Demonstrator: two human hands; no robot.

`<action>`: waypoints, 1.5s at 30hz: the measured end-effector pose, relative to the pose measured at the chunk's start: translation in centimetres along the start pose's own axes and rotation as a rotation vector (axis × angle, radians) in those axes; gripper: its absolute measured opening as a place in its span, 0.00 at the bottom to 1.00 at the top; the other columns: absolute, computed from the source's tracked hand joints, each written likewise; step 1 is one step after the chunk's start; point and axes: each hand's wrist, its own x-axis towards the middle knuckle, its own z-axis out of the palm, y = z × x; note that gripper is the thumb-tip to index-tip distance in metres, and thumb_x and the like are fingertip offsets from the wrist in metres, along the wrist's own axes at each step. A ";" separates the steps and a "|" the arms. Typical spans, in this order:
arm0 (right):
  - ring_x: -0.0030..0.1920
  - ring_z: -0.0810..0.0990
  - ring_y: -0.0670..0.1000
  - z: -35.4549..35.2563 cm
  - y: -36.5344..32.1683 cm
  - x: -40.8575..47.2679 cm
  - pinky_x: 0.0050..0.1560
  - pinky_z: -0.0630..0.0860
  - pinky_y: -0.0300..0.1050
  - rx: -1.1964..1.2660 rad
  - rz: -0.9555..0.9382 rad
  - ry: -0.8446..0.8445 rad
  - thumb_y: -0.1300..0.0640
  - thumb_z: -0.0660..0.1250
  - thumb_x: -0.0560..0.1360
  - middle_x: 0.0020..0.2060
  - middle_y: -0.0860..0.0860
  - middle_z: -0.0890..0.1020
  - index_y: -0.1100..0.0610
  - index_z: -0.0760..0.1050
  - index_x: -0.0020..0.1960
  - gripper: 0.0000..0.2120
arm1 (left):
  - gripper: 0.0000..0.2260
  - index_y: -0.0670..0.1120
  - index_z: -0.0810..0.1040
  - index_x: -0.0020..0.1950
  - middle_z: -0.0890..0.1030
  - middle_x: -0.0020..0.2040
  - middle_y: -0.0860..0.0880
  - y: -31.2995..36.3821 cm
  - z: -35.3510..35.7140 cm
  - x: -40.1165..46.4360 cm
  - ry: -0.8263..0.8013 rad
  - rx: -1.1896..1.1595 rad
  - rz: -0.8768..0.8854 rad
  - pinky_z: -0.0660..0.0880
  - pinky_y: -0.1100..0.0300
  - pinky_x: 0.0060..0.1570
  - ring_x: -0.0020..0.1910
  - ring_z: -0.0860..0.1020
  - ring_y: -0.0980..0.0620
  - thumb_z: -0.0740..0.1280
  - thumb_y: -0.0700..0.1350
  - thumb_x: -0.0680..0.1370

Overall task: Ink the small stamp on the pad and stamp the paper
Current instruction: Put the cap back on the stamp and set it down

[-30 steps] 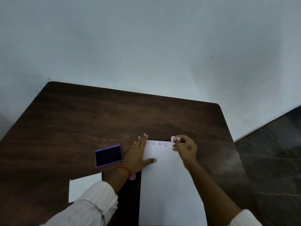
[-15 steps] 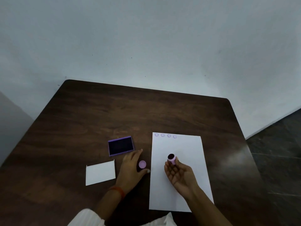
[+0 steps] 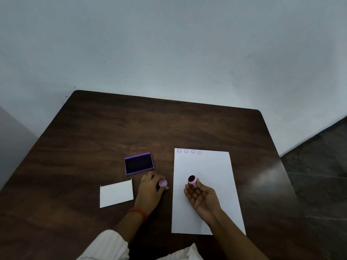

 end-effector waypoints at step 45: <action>0.43 0.84 0.51 4.1 0.2 -1.1 0.42 0.80 0.33 -1.129 -0.491 -0.122 0.53 0.69 0.72 0.46 0.57 0.85 0.58 0.79 0.51 0.11 | 0.08 0.46 0.83 0.46 0.85 0.44 0.50 3.1 -4.0 -2.3 -0.001 -0.471 -0.048 0.78 0.69 0.44 0.41 0.83 0.57 0.74 0.43 0.68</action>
